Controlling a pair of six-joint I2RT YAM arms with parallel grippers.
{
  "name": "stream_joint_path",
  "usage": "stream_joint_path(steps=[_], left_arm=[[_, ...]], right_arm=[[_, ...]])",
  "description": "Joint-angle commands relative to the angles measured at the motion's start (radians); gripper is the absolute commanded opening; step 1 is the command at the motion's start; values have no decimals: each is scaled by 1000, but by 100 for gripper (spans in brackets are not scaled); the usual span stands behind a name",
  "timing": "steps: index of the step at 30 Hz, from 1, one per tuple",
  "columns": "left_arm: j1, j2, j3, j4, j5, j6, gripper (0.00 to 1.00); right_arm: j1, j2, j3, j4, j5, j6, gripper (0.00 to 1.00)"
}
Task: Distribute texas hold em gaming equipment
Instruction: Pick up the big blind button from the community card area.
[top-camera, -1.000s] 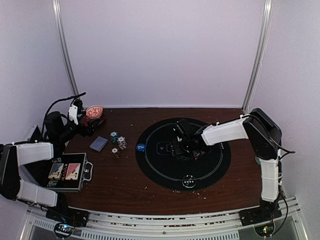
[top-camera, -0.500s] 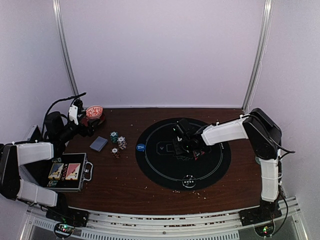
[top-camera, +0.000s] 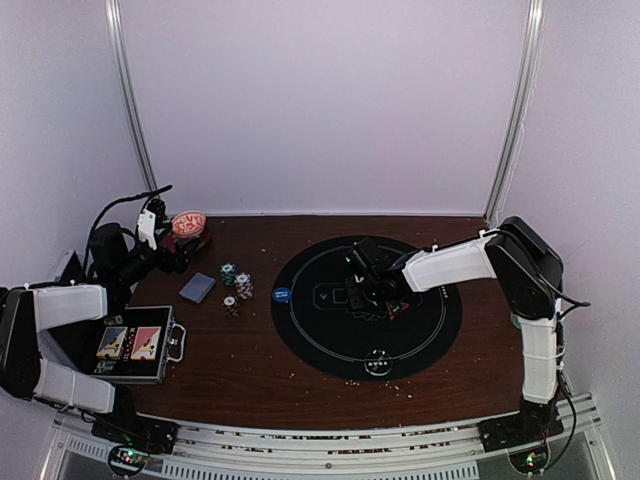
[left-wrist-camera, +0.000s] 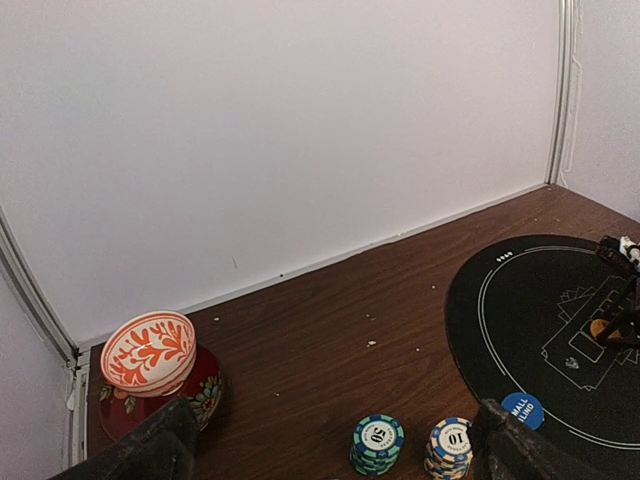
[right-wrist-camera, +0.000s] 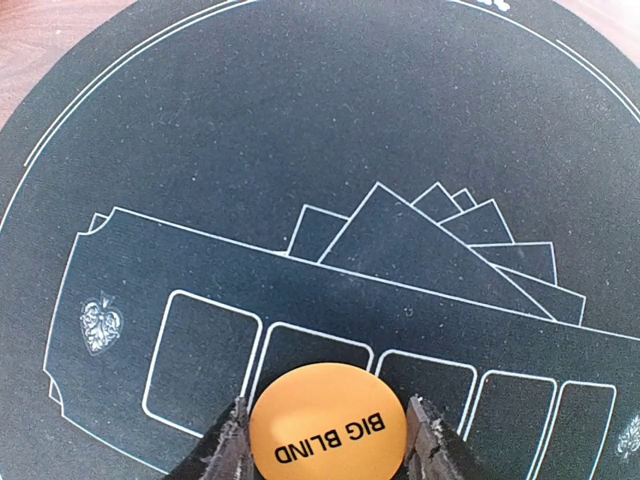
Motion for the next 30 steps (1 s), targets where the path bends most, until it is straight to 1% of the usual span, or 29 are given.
stream_joint_path(steps=[1, 5, 13, 21, 24, 30], left_arm=[[-6, 4, 20, 41, 4, 1, 98], [-5, 6, 21, 42, 4, 1, 98], [-5, 1, 20, 41, 5, 0, 98], [-5, -2, 20, 41, 5, -1, 98], [-5, -3, 20, 39, 5, -1, 98], [-6, -2, 19, 39, 12, -7, 98]], right_arm=[[11, -22, -20, 5, 6, 19, 47], [-4, -42, -25, 11, -2, 25, 47], [-60, -126, -98, 57, -31, 51, 47], [-104, -199, -162, 37, 3, 67, 48], [-128, -238, -207, 22, 26, 80, 48], [-197, -357, -365, 39, 44, 98, 48]])
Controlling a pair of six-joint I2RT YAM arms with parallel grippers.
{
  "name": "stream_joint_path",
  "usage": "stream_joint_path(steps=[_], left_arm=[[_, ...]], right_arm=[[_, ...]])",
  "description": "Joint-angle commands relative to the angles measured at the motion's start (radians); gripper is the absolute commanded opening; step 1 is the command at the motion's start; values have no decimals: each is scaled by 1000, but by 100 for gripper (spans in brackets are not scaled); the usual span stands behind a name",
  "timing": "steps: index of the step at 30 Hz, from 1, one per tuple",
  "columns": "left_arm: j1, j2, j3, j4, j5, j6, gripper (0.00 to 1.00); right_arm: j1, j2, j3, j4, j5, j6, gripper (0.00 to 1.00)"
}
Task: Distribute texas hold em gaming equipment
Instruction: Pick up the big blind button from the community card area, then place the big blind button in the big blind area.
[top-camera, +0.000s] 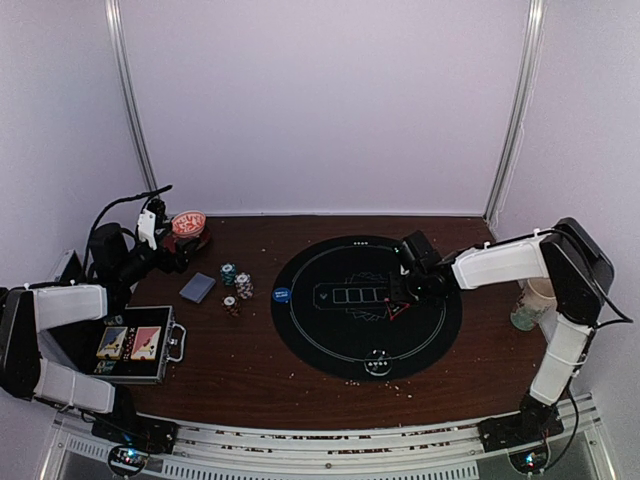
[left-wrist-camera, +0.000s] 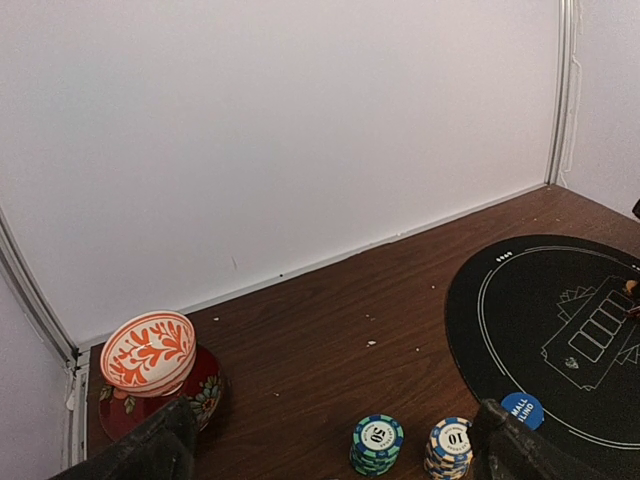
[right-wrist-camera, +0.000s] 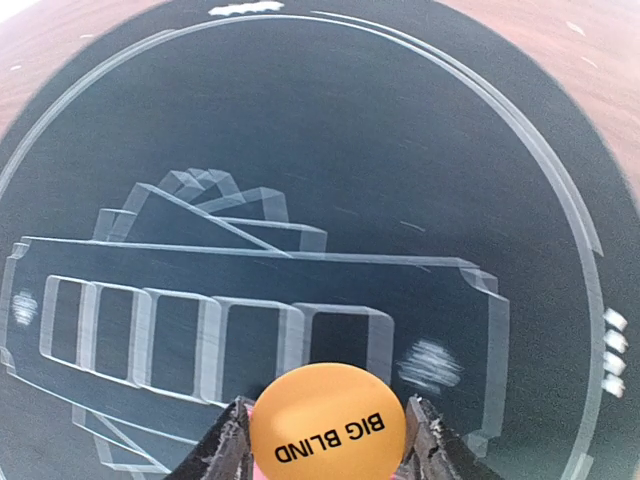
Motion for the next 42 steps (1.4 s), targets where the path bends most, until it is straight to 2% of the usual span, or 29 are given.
stream_joint_path(steps=[1, 5, 11, 26, 42], left_arm=[[-6, -4, 19, 39, 13, -6, 98], [-6, -9, 19, 38, 13, -7, 98], [-5, -17, 15, 36, 6, -6, 98], [-6, -6, 17, 41, 7, -7, 98], [-6, 4, 20, 43, 7, -6, 98]], right_arm=[[-61, -100, -111, 7, 48, 28, 48], [-115, -156, -198, 27, 71, 37, 48], [-168, -157, -227, 59, 106, 44, 48], [-244, -101, -217, 88, 154, 67, 48], [-272, -29, -167, 91, 181, 65, 50]])
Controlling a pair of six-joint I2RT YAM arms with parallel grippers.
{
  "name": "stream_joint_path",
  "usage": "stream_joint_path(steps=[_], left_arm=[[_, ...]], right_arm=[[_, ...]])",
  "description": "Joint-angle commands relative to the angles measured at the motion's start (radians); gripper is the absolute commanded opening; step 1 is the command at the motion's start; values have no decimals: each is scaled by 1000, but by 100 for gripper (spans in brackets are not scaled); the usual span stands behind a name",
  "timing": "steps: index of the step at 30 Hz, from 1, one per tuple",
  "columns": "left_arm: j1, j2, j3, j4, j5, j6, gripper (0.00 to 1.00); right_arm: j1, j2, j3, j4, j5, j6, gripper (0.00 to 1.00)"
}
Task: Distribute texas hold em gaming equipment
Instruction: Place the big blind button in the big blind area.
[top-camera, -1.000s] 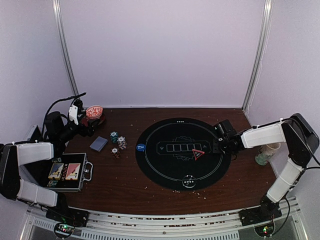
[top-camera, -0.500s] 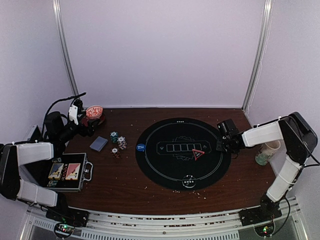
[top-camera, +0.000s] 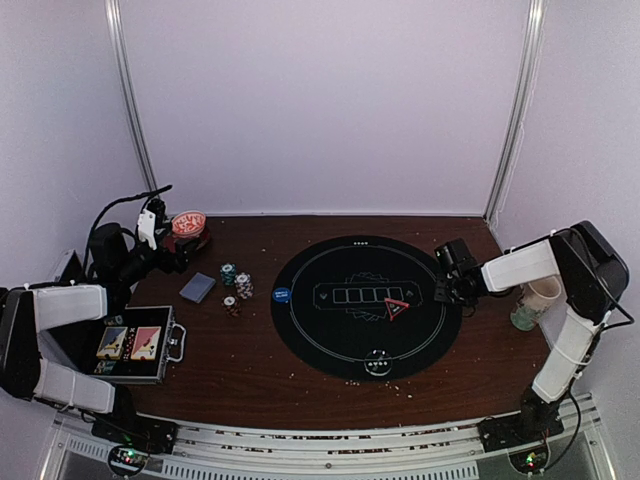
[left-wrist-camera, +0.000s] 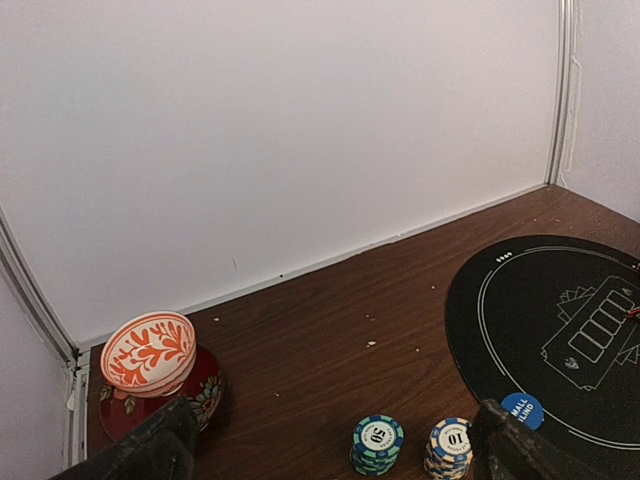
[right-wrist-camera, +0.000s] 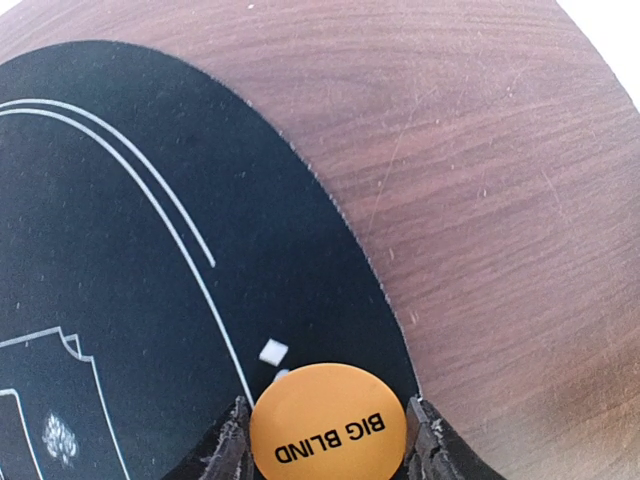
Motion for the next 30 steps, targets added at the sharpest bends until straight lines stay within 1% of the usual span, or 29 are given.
stream_joint_path(steps=[1, 9, 12, 14, 18, 20, 23, 27, 30], left_arm=[[-5, 7, 20, 43, 8, -5, 98], [-5, 7, 20, 43, 8, -5, 98], [-5, 8, 22, 43, 9, -5, 98], [-6, 9, 21, 43, 8, -5, 98], [-5, 6, 21, 41, 7, -4, 98], [-5, 4, 21, 41, 5, -3, 98], [-5, 2, 20, 41, 4, -3, 98], [-6, 5, 22, 41, 3, -3, 98], [-5, 3, 21, 40, 2, -1, 98]], right_arm=[[-21, 36, 41, 12, 36, 11, 50], [-27, 83, 77, 12, 36, 8, 51], [-27, 86, 79, 4, 29, 7, 55], [-27, 79, 77, -3, 35, 11, 60], [-24, 53, 72, -16, 42, 8, 75], [-14, 28, 65, -22, 51, 3, 81], [25, -21, 65, -45, 105, -9, 86], [125, -89, 84, -87, 156, -39, 88], [196, -120, 105, -122, 140, -69, 90]])
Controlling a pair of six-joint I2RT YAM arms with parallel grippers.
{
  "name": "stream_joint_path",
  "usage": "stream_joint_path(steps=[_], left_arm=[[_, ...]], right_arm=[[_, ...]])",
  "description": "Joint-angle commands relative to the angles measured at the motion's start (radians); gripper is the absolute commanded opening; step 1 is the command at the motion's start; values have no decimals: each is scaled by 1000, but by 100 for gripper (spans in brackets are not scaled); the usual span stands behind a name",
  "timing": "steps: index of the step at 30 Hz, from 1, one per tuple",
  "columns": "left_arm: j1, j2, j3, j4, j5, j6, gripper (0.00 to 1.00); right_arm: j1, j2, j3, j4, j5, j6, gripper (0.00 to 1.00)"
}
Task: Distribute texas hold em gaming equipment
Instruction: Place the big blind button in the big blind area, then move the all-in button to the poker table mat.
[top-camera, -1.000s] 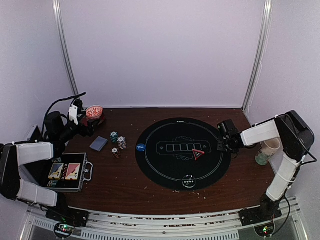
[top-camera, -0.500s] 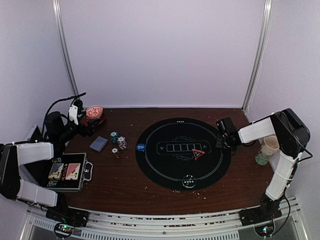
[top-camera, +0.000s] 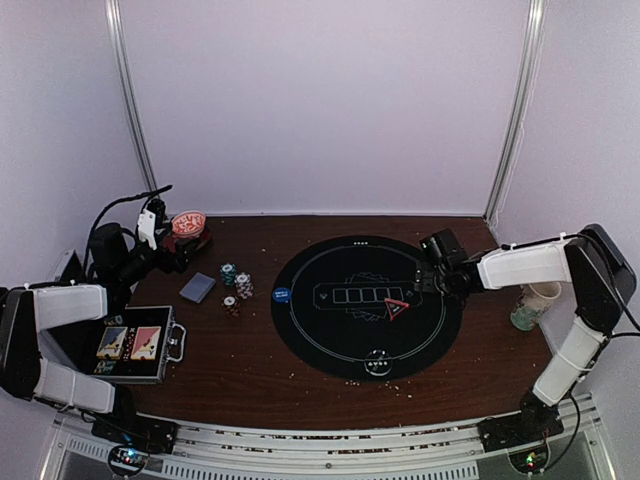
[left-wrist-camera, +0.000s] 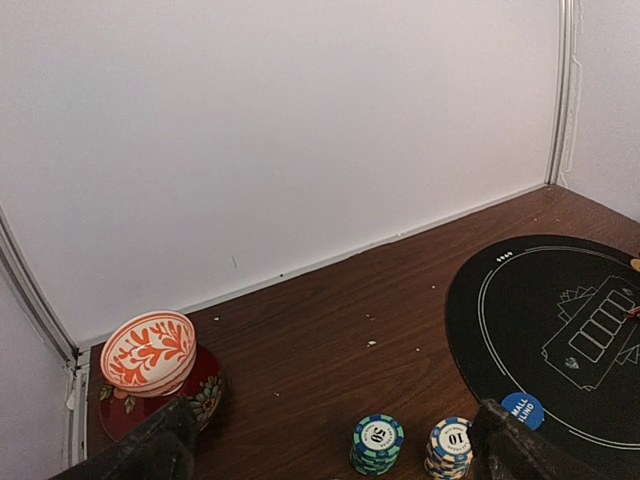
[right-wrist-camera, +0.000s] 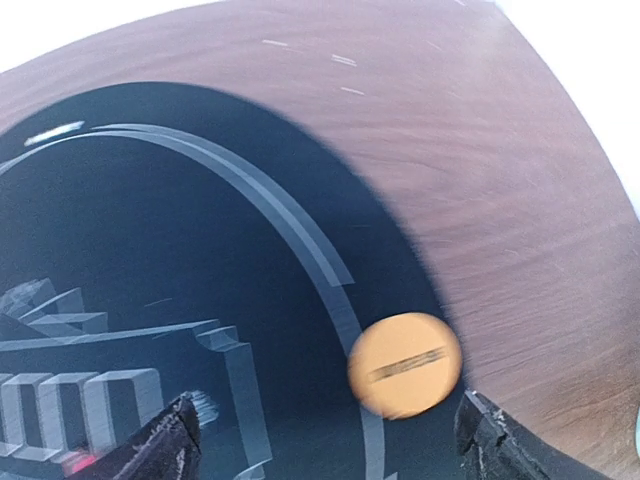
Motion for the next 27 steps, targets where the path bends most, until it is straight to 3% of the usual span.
stream_joint_path(steps=[1, 8, 27], left_arm=[[-5, 1, 20, 40, 3, -1, 98], [-6, -3, 19, 40, 2, 0, 98], [-5, -11, 18, 36, 2, 0, 98]], right_arm=[[104, -59, 45, -71, 19, -49, 90], [184, -40, 62, -97, -140, -32, 91], [280, 83, 1, -42, -199, 43, 70]])
